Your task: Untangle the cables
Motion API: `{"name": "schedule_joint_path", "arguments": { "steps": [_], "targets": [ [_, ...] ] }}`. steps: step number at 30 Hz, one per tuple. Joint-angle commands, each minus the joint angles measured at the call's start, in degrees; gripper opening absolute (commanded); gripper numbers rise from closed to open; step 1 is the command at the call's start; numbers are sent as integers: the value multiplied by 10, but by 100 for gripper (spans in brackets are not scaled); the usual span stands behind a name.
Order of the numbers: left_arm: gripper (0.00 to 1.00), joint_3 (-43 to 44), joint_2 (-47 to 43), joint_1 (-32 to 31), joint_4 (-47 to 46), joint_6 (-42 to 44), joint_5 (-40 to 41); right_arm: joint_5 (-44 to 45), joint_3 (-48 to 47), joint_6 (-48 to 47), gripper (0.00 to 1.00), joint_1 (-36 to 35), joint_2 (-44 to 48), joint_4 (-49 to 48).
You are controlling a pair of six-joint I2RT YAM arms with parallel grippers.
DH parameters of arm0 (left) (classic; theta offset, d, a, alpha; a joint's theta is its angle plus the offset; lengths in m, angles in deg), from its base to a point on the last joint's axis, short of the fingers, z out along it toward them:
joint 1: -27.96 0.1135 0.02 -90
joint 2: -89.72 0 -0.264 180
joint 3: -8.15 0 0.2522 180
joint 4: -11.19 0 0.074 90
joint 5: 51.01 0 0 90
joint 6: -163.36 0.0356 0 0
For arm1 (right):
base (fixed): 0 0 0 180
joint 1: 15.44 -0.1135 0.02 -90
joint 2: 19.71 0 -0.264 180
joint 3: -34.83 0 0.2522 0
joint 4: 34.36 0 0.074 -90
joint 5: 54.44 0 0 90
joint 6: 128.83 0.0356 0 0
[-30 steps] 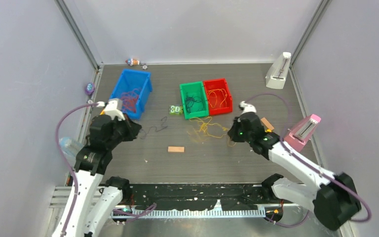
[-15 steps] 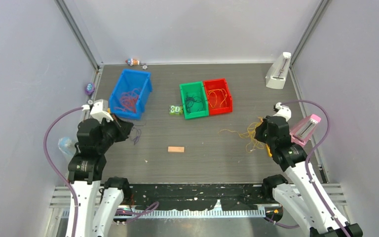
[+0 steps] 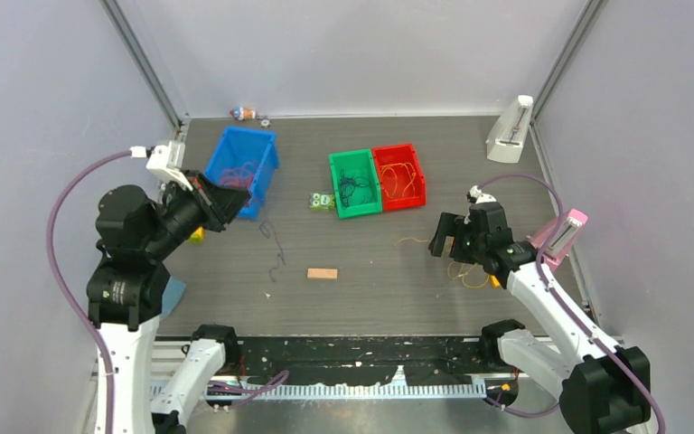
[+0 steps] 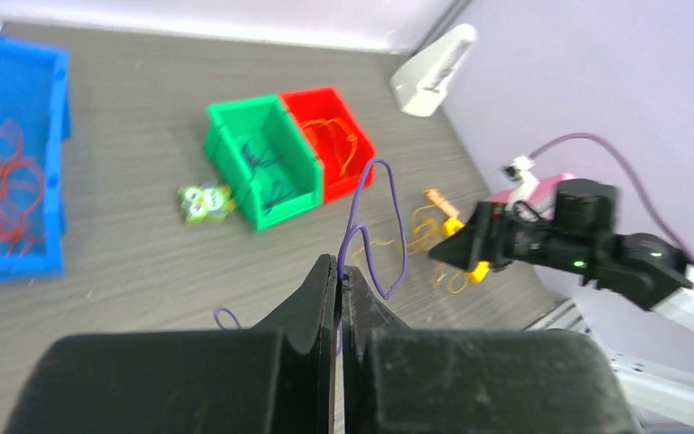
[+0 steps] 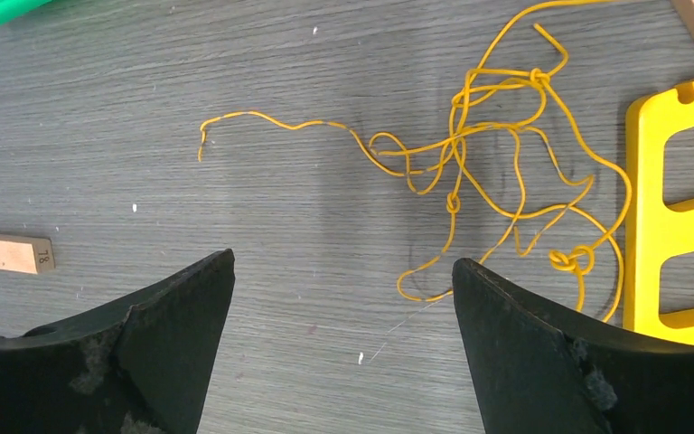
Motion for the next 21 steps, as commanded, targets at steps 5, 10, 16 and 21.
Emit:
{"name": "schedule_joint_path", "arguments": {
  "steps": [5,10,16,21],
  "targets": [
    [0,139,104,-86,-95,-54,-30,2,-14,-1,95,1,7,-46],
    [0,229,207,-179,-111,-45,14,19,-14,5,95,1,16,-51],
    [0,318,324,-205,-138,-49,18,21,3,16,95,1,63,-75],
    [0,410,439,-205,-154,-65,1,43,4,19,95,1,79,-77]
  ]
}}
